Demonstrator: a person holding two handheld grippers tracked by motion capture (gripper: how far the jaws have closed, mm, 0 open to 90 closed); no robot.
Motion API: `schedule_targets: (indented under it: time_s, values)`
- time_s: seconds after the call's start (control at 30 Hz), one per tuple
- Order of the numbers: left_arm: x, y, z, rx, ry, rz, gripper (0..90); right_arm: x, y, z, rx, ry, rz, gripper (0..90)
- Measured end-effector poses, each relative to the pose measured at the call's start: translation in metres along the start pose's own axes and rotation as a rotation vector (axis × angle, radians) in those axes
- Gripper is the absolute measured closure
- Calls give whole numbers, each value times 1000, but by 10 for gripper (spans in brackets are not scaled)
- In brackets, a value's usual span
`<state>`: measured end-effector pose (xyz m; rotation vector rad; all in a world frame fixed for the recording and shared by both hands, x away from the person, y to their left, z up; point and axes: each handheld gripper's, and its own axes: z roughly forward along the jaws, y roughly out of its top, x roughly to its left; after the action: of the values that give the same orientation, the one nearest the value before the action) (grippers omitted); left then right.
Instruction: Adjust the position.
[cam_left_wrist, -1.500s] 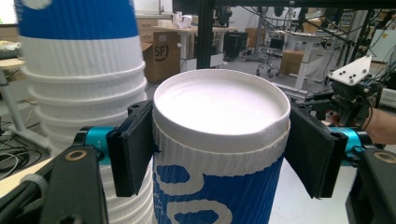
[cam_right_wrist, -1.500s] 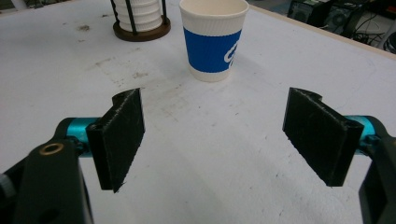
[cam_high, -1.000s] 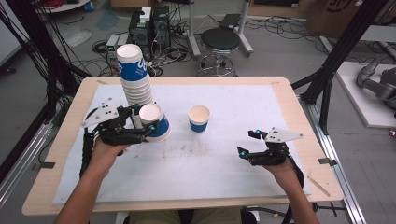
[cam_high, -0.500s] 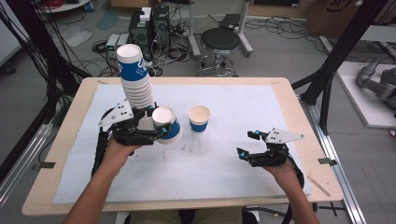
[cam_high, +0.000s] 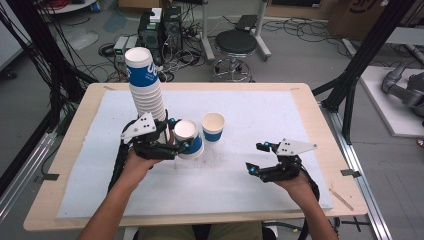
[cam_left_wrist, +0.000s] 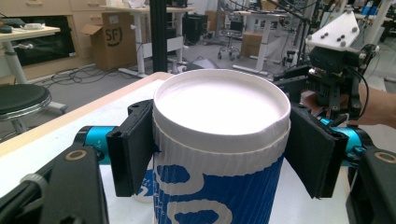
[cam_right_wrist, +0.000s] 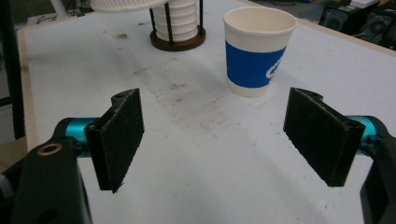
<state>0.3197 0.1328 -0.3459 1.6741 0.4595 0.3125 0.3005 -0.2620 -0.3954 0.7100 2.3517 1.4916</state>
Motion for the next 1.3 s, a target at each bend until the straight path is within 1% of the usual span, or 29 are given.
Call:
schedule_targets:
  time_s: [0.13,0.3,0.47,0.53,0.57,0.6,0.77,0.83,0.87,0.93,0.97,1.0,1.1,1.17,1.27,1.3]
  values:
    - [-2,-1,7,8,-23,4,294,4,4,4,-7,14,-11,205]
    - [-4,-1,15,10,-42,9,294,6,8,10,-17,42,-24,198]
    - [-7,-3,19,18,-69,17,294,11,15,16,-29,86,-29,198]
    - [-8,-4,21,20,-79,18,294,13,19,19,-36,103,-46,198]
    - [-8,-5,21,23,-82,20,294,15,20,21,-31,111,-43,198]
    - [-8,-5,22,24,-86,22,294,16,22,24,-35,116,-52,198]
    - [-11,-5,27,21,-112,23,295,19,28,36,-37,141,-63,198]
    - [-12,-5,29,25,-121,25,295,20,29,39,-31,168,-58,198]
    - [-13,-5,29,24,-126,26,295,20,29,41,-36,163,-64,198]
    - [-14,-5,32,27,-136,29,295,20,30,44,-35,171,-65,198]
    - [-15,-5,33,29,-142,29,296,19,30,45,-37,166,-70,198]
    - [-16,-5,34,34,-148,34,295,20,31,47,-33,180,-68,198]
    - [-18,-5,37,30,-160,29,296,22,31,50,-24,211,-74,198]
    - [-20,-5,39,31,-172,29,295,22,32,51,-29,205,-85,198]
    - [-23,-4,42,27,-181,26,296,24,32,54,-27,225,-85,198]
    - [-23,-4,43,27,-185,29,296,24,33,55,-29,224,-86,198]
